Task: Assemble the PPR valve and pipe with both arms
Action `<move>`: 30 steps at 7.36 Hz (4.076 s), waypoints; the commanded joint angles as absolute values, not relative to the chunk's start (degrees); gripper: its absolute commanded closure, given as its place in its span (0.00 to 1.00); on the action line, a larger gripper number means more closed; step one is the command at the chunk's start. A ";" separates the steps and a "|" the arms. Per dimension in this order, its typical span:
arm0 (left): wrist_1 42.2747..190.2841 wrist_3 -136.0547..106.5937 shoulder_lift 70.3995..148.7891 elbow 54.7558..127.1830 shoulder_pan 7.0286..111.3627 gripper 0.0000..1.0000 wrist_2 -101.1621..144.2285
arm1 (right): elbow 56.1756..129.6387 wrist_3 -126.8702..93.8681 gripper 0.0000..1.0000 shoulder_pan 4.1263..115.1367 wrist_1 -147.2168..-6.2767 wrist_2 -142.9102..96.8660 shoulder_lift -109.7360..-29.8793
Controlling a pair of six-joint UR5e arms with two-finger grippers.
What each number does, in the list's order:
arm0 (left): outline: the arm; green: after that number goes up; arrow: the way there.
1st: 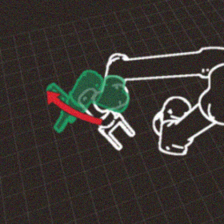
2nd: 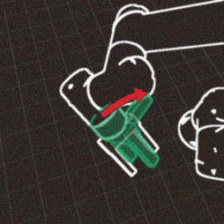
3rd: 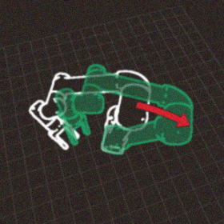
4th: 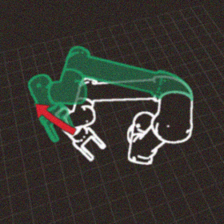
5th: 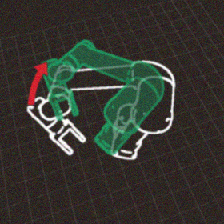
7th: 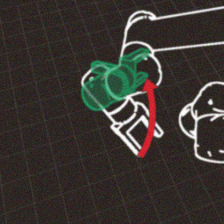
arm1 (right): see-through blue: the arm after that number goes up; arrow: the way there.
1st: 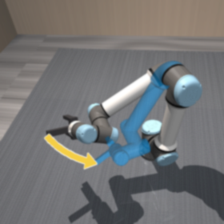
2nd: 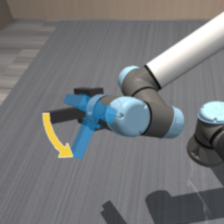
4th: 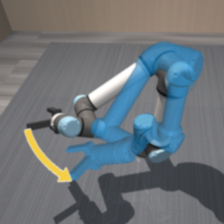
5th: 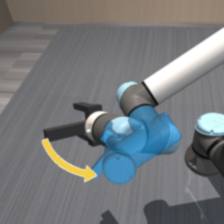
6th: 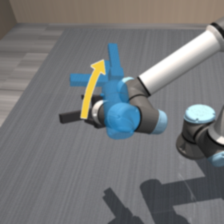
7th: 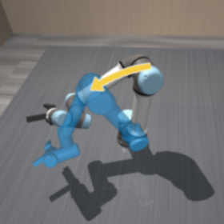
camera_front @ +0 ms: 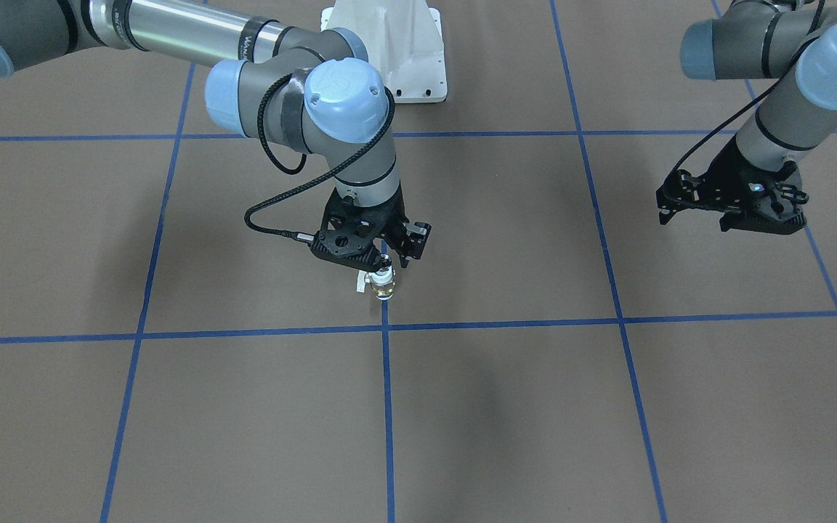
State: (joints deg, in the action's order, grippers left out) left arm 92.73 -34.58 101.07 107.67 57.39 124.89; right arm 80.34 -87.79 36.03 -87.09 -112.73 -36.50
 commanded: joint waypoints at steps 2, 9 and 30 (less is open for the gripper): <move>92.72 -34.63 101.16 107.67 57.39 0.01 124.89 | 82.43 -87.98 0.00 36.12 -87.54 -113.03 -37.17; 95.43 -34.72 100.46 108.63 58.00 0.01 124.89 | 110.10 -63.71 0.00 48.91 -91.32 -120.73 -66.47; 100.63 -14.94 90.18 97.73 79.28 0.00 138.96 | 99.23 -17.75 0.00 79.80 -90.70 -136.11 -87.71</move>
